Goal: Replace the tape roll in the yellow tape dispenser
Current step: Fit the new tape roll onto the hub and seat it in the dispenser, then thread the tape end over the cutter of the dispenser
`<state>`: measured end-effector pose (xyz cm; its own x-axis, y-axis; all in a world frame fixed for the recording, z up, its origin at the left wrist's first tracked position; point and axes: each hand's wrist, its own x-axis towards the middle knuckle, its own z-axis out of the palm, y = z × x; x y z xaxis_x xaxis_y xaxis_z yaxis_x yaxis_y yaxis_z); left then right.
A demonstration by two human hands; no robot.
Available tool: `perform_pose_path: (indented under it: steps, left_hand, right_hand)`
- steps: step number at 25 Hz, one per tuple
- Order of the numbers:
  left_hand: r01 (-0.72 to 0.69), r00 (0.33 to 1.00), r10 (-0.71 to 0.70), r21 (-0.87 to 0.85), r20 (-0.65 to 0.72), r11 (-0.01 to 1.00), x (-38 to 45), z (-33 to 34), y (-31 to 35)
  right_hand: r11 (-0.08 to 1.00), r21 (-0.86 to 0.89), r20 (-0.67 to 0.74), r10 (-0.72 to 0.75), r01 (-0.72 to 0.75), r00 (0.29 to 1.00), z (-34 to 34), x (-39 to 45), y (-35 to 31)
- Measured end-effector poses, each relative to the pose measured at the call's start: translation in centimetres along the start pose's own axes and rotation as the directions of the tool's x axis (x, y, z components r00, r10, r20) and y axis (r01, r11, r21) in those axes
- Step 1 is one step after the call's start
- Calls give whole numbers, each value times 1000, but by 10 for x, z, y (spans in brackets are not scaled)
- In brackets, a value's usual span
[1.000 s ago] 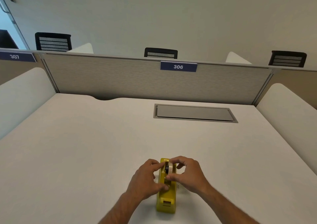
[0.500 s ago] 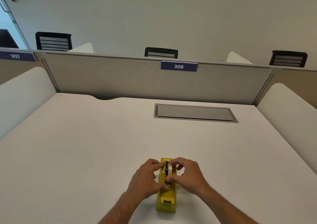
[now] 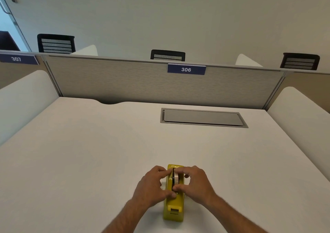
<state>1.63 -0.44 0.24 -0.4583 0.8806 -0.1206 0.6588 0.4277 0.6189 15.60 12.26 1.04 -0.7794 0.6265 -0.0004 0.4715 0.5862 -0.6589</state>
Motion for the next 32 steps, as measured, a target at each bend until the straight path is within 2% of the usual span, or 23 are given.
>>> perform_pose_path:
  steps: [6,17,23,26,32]
  left_hand:
    - [4,998,-5,5,62,1000,-3,-3,0]
    - [-27,998,29,-38,52,999,-5,-8,4]
    - [-69,997,71,-66,26,995,2,-5,7]
    - [-60,998,61,-63,12,996,5,0,6]
    - [-62,998,61,-95,-6,994,8,1,4]
  right_hand:
    - [989,-98,12,-114,115,993,1,-5,3]
    - [979,-74,-62,-194,189,979,2,-10,6]
    - [935,-166,-97,-332,314,938,-1,-9,3]
    - [930,-147,-147,-357,336,923,-2,-8,3]
    - [926,-166,-84,-355,338,931,-5,-5,2]
